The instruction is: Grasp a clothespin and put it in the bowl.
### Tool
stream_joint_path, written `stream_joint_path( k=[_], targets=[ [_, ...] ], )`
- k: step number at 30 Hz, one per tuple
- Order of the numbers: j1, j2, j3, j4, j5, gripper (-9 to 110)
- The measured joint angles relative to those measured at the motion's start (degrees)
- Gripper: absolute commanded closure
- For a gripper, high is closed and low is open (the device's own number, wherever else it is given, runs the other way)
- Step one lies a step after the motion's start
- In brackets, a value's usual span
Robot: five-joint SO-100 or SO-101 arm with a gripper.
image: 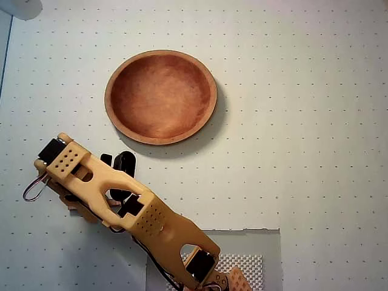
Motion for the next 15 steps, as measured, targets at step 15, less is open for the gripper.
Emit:
stream_joint_path(
  k=[15],
  targets=[
    [-0.88,0.00,0.09,0.00,0.79,94]
  ],
)
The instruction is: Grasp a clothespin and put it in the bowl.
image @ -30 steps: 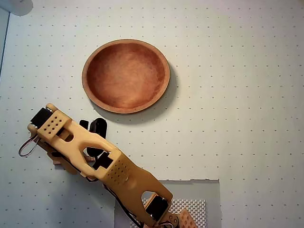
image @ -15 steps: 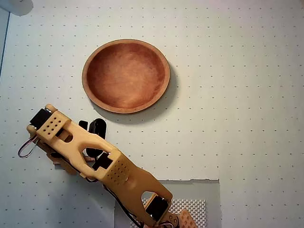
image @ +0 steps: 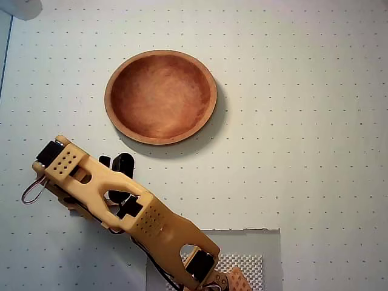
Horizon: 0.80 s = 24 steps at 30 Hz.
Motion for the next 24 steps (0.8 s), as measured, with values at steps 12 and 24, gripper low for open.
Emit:
stream_joint_path(
  k=[12,24],
  targets=[
    [-0.35,0.09,0.88,0.00,0.09,105],
    [-0.35,0.18,0.88,0.26,0.09,105]
  ],
)
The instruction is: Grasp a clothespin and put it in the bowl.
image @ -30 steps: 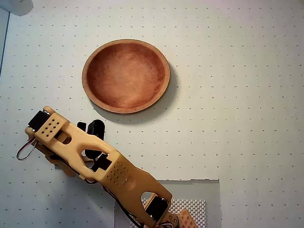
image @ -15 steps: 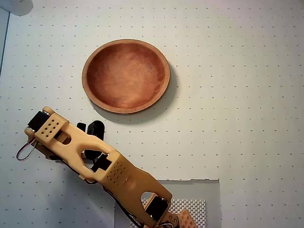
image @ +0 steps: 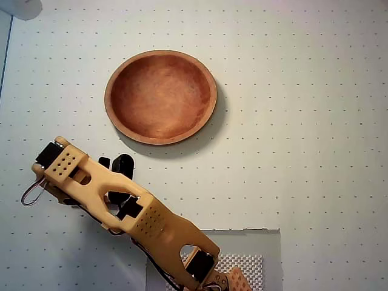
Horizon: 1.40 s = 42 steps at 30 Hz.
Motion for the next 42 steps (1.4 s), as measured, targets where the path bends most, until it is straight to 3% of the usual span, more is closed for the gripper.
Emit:
stream_joint_path(
  k=[15,27,42],
  targets=[
    [0.79,8.53,-4.22,7.12,0.00,105],
    [13.54,18.63,-10.72,7.21,0.00,105],
    [27.95,18.63,-11.78,7.47,2.81,105]
  ],
)
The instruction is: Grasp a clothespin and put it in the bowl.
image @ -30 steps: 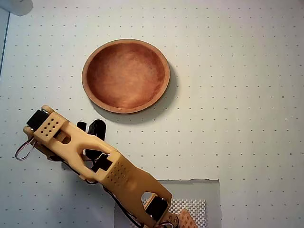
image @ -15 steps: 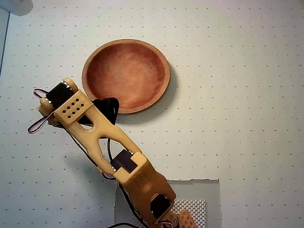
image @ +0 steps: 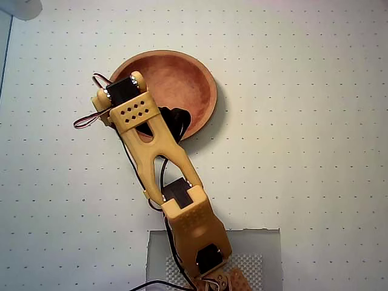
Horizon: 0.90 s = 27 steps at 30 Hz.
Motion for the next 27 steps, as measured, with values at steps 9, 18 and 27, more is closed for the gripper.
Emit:
stream_joint_path(
  k=[9,18,27],
  targets=[
    [8.61,0.00,0.00,0.00,0.62,105],
    [14.24,0.00,-0.18,0.00,0.62,105],
    [14.94,-10.55,-11.43,0.00,0.62,105]
  ],
)
